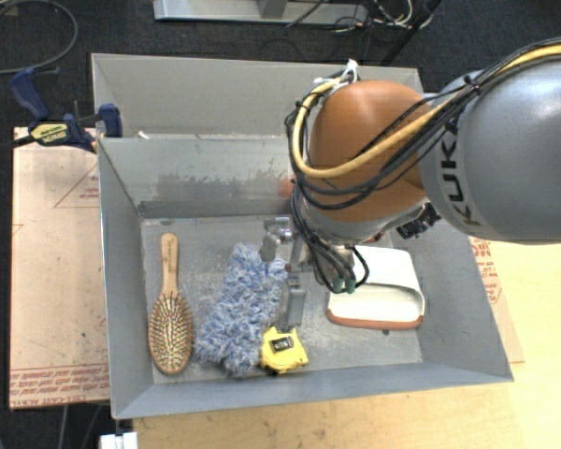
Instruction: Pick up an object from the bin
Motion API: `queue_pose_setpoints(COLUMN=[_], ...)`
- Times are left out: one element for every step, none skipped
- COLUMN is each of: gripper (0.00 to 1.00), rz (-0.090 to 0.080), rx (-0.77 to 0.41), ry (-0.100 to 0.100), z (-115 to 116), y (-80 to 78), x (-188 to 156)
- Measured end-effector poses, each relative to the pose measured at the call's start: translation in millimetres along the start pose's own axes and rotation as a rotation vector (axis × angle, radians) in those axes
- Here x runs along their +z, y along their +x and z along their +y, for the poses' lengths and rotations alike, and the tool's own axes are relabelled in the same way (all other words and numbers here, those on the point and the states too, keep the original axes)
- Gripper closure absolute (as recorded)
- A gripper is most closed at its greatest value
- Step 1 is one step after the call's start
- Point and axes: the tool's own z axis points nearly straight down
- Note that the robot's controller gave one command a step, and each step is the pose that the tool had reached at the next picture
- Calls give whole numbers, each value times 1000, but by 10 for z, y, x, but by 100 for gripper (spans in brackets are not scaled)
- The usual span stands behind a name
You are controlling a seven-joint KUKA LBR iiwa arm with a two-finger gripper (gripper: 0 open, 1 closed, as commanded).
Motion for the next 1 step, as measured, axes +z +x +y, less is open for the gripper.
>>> queue_pose_setpoints(gripper=[0], rz=[-8], rx=[4], ry=[-2], z=[-6], y=[-14], x=[-45])
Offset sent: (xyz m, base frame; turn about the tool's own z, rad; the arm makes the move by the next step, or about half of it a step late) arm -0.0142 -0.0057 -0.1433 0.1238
